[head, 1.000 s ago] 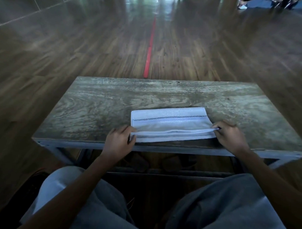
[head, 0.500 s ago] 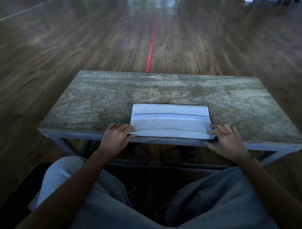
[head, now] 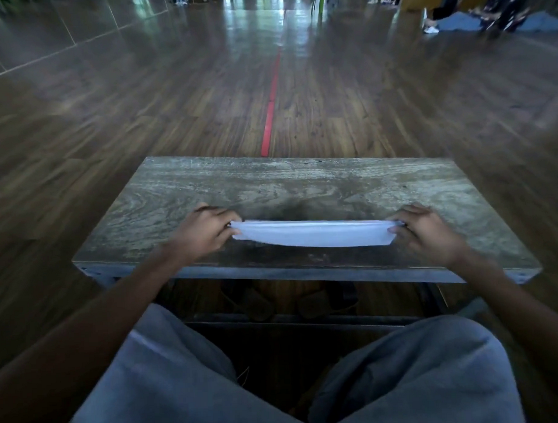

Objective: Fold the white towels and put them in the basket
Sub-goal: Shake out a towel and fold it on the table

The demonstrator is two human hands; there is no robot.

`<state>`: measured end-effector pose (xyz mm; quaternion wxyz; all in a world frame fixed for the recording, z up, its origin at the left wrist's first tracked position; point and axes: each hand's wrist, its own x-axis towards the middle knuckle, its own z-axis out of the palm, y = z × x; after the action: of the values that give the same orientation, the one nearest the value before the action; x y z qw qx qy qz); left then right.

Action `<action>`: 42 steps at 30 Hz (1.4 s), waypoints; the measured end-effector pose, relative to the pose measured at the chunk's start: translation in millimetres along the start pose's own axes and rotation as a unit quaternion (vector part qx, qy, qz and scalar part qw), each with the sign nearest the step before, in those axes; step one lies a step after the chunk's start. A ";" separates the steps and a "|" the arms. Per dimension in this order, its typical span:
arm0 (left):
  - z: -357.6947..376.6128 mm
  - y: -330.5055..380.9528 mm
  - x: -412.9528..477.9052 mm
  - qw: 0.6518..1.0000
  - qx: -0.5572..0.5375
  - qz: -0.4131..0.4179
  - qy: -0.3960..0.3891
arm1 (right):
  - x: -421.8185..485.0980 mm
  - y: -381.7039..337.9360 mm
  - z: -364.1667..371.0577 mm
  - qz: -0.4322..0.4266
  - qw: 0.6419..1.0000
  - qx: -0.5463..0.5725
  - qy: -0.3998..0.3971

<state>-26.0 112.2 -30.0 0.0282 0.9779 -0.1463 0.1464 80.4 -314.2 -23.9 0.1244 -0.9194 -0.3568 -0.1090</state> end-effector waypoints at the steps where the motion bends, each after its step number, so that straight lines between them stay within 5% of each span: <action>1: -14.5 -3.2 7.1 0.999 -0.027 -0.019 -0.005 | 10.3 1.6 -14.0 -0.008 1.000 -0.004 0.003; 6: -60.6 -8.0 31.3 0.995 -0.068 -0.070 0.032 | 42.2 -3.3 -65.1 -0.006 1.000 -0.003 0.018; 13: -77.0 -12.7 34.5 0.965 -0.235 -0.110 -0.024 | 45.8 -10.0 -89.5 0.073 0.989 0.111 -0.065; 26: -13.4 -20.9 32.8 0.909 -0.335 -0.194 -0.156 | 49.2 4.5 -29.4 0.173 0.930 0.255 -0.198; 31: 45.8 -17.8 50.5 0.901 -0.329 -0.270 -0.081 | 62.5 25.5 27.7 0.224 0.925 0.249 -0.178; 38: 87.4 -8.8 87.5 0.894 -0.248 -0.370 0.047 | 84.7 40.1 79.0 0.338 0.923 0.176 -0.039; 42: 94.0 18.9 88.4 0.939 -0.154 -0.289 0.102 | 79.6 5.1 89.1 0.288 0.957 0.033 -0.001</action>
<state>75.4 60.4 -93.6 0.2348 0.9415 0.1250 0.2068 151.3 -240.5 -85.9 0.1808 -0.9786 -0.0808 -0.0560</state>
